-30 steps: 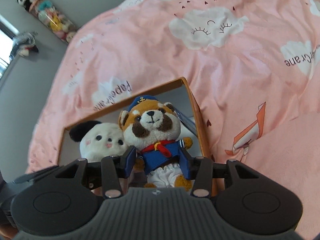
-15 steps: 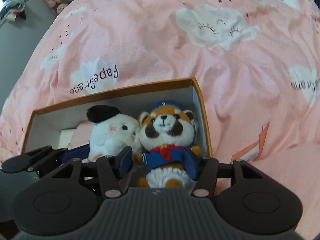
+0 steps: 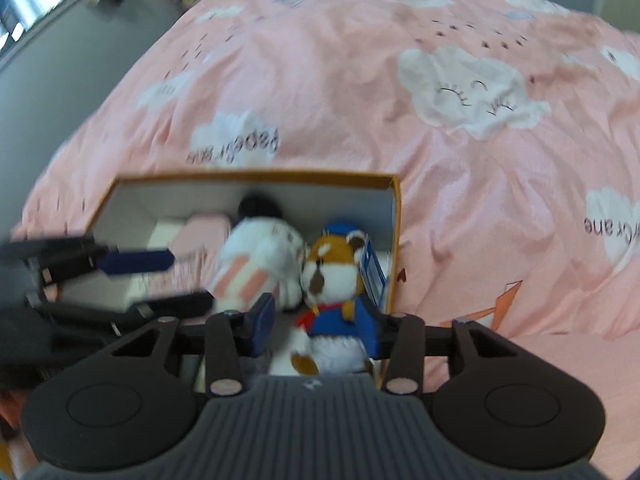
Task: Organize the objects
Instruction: 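Carry both plushes over the orange box and lower them inside, then open both grippers to release the plushes into the orange box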
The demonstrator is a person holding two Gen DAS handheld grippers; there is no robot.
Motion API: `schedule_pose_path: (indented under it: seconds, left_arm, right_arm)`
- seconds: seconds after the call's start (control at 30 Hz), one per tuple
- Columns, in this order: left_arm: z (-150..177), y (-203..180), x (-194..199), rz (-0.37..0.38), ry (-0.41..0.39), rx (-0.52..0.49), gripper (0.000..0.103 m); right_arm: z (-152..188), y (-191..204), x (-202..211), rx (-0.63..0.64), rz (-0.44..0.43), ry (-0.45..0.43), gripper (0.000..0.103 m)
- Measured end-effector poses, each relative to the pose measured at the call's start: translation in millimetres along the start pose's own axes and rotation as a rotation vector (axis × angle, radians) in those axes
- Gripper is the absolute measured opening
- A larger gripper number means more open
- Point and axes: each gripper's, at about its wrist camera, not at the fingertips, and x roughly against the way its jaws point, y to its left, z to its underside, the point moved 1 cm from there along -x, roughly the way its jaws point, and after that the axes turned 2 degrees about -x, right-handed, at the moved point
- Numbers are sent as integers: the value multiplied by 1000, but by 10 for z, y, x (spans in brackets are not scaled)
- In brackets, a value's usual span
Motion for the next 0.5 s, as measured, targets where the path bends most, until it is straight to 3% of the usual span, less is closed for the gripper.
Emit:
schedule_pose_path:
  seconds: [0.1, 0.23, 0.33, 0.4, 0.5]
  left_arm:
    - [62, 3, -41, -33, -11, 7, 43]
    - [88, 83, -136, 19, -30, 99, 43]
    - [59, 79, -191, -4, -38, 117, 43]
    - [36, 66, -257, -28, -4, 124, 43]
    - [56, 52, -347, -29, 74, 128, 34]
  right_arm:
    - [126, 105, -36, 129, 30, 20, 38]
    - [217, 198, -181, 232, 39, 59, 35]
    - [228, 236, -302, 277, 45, 100, 32]
    - [229, 285, -377, 331, 71, 118, 31]
    - [231, 353, -468, 411, 90, 154, 31]
